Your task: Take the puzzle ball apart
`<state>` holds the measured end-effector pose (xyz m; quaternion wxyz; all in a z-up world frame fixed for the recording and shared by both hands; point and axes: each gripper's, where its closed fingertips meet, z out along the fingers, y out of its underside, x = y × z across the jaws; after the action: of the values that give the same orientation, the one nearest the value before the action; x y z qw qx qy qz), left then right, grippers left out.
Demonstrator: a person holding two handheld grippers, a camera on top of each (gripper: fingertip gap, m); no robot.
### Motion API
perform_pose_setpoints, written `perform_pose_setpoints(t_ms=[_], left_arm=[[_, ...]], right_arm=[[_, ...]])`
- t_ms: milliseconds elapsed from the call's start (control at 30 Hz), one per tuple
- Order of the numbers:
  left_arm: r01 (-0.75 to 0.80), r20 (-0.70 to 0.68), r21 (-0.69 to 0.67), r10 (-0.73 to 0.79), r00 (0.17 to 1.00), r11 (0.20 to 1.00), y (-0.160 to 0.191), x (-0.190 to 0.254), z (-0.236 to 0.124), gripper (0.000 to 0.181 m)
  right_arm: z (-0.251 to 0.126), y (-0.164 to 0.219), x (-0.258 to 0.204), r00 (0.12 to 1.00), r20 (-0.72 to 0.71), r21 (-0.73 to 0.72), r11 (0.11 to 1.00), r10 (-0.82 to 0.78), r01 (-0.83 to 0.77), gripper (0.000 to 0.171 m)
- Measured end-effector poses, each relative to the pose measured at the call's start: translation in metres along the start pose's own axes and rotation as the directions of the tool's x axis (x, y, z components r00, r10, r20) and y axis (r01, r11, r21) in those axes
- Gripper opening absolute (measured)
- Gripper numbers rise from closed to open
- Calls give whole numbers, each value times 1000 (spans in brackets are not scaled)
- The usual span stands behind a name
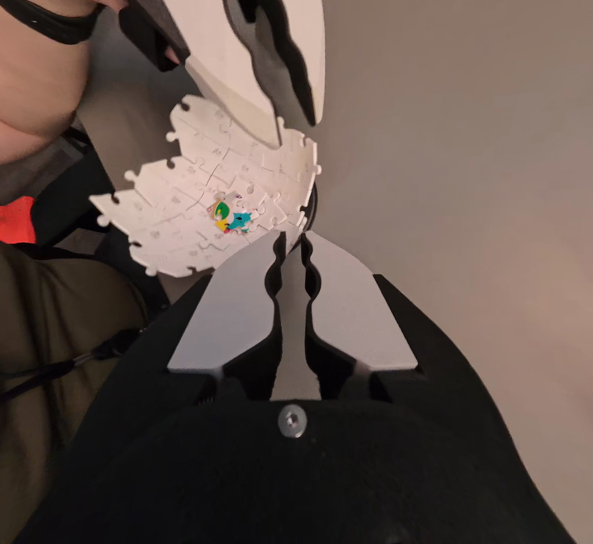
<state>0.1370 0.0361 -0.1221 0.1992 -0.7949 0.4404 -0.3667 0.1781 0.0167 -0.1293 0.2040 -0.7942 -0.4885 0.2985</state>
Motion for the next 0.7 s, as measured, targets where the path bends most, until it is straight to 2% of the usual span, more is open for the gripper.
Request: perform_pose_setpoints(t_ms=[133, 200, 267, 333, 367, 400, 500, 700], left_arm=[[56, -31, -34, -57, 998, 998, 7, 1, 0, 28], [76, -22, -49, -77, 997, 996, 11, -3, 1, 26], [84, -28, -73, -86, 996, 994, 16, -4, 2, 15], [85, -31, -95, -89, 996, 992, 20, -4, 5, 8], [83, -28, -103, -87, 996, 991, 21, -4, 6, 6], [80, -25, -109, -84, 996, 991, 22, -4, 7, 6], [71, -25, -118, -74, 997, 990, 23, -3, 8, 6], [71, -29, -117, -75, 997, 991, 22, -3, 10, 6]], right_arm=[[7, -22, 18, 991, -68, -3, 993, -119, 119, 4], [11, -29, 21, 985, -53, -4, 987, -163, 163, 4], [13, -30, 21, 986, -13, -6, 986, -165, 165, 4], [14, -27, 24, 993, 12, -25, 992, -120, 120, 13], [15, -24, 23, 994, 37, -38, 994, -102, 104, 12], [16, -22, 19, 992, 79, -40, 994, -97, 101, 5], [16, -20, 18, 988, 107, -40, 993, -110, 115, 4], [14, -20, 15, 923, 83, 34, 927, -375, 373, 3]])
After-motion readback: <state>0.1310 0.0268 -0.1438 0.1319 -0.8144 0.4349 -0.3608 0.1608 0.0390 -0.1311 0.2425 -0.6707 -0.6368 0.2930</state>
